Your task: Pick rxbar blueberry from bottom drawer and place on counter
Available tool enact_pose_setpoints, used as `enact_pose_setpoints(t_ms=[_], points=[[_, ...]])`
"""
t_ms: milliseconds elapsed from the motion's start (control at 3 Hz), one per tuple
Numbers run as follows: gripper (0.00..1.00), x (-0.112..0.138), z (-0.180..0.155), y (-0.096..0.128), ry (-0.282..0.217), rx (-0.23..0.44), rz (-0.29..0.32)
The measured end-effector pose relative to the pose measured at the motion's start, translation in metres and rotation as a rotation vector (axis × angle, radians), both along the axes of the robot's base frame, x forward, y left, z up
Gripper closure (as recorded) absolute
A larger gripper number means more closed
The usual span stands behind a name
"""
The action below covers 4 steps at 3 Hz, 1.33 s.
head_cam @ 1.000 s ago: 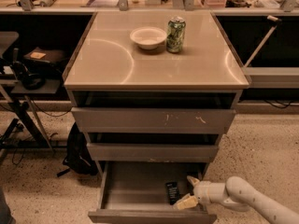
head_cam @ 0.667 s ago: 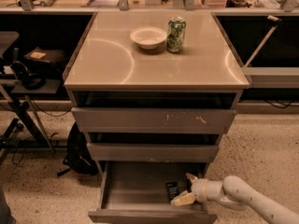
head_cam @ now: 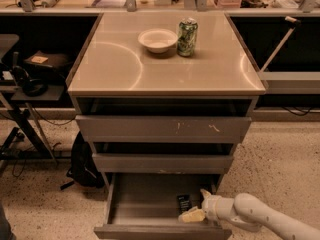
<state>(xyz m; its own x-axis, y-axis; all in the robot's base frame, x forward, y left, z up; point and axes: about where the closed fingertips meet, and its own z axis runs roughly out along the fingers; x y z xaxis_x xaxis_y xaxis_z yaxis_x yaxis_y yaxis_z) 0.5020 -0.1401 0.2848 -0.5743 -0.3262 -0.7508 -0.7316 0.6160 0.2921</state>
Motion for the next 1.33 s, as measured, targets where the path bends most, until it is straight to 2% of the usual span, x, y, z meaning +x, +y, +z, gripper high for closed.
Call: enact_pose_setpoints(t_ms=[333,667,1000,1333], points=[[0.00,-0.025,-0.013,0.017,0.045,-0.006,-0.026],[0.00,-0.025,-0.013,0.018,0.044,-0.006,-0.025],[0.00,-0.008,-0.025,0.030,0.032,0.006,-0.081],[0.00,0.027,-0.042,0.041,0.015,-0.001,-0.190]])
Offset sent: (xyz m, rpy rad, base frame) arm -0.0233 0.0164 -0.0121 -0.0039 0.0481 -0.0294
